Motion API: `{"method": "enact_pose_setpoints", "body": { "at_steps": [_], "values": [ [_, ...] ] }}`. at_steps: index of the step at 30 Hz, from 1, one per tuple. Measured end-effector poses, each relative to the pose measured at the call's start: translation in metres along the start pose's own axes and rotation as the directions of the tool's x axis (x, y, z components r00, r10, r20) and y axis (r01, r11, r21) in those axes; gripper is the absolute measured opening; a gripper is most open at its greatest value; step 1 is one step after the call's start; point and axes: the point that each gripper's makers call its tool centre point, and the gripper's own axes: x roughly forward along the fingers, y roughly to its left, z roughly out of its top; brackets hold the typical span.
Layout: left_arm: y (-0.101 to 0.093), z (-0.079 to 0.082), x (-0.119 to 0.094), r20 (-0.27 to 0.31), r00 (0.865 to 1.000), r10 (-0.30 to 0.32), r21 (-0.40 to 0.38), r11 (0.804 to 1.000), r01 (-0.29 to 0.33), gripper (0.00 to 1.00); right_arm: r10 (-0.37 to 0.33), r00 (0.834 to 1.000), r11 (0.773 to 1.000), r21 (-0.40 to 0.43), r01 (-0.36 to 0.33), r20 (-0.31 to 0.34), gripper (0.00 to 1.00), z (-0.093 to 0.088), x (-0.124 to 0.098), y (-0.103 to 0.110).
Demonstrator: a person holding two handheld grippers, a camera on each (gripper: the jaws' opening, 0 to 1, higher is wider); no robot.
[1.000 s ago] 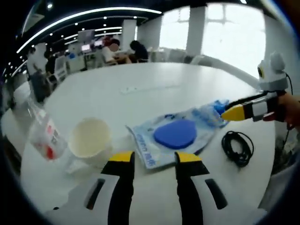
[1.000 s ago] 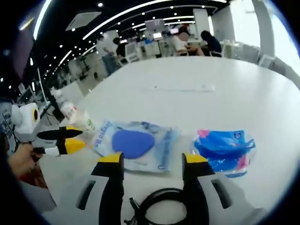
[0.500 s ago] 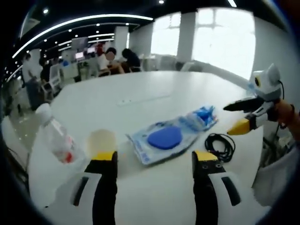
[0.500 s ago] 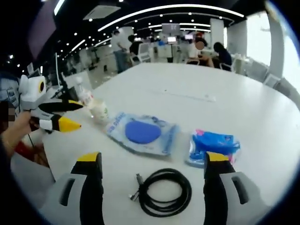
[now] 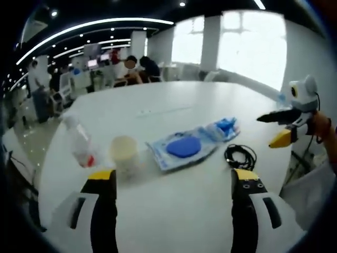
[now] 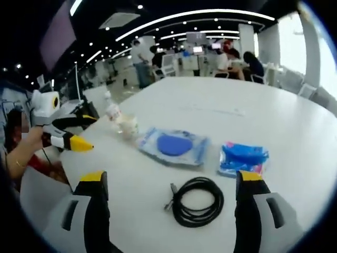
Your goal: Arrange the tabletop items into an orderly group along one side of the table until the central work area is clear of visible clutter.
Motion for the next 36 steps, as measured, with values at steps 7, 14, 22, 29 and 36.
{"method": "enact_pose_setpoints", "body": {
  "at_steps": [7,14,22,29,36],
  "values": [
    [0.001,-0.007,-0.025,0.020,1.000,0.019,-0.023,1.000,-0.018,0.99,0.016,0.999,1.000,-0.013,-0.015,0.030,0.99,-0.003,-0.019,0.015],
    [-0.010,-0.016,-0.044,0.030,0.999,0.016,-0.011,1.000,-0.016,0.99,0.049,0.996,0.999,0.006,-0.049,0.069,1.00,-0.009,-0.030,0.025],
    [-0.017,-0.018,-0.052,0.073,0.997,0.024,0.049,0.998,-0.027,0.99,0.070,0.992,0.997,0.029,-0.074,0.103,0.99,-0.021,-0.030,0.039],
    [-0.017,-0.027,-0.049,0.063,0.998,0.024,0.033,0.999,-0.026,0.99,0.057,0.992,0.997,0.053,-0.063,0.109,0.99,-0.030,-0.027,0.043],
    [-0.017,-0.033,-0.047,0.045,0.999,0.023,0.026,0.999,-0.024,0.99,0.032,0.996,0.998,0.049,-0.036,0.083,0.99,-0.037,-0.027,0.036]
  ]
}}
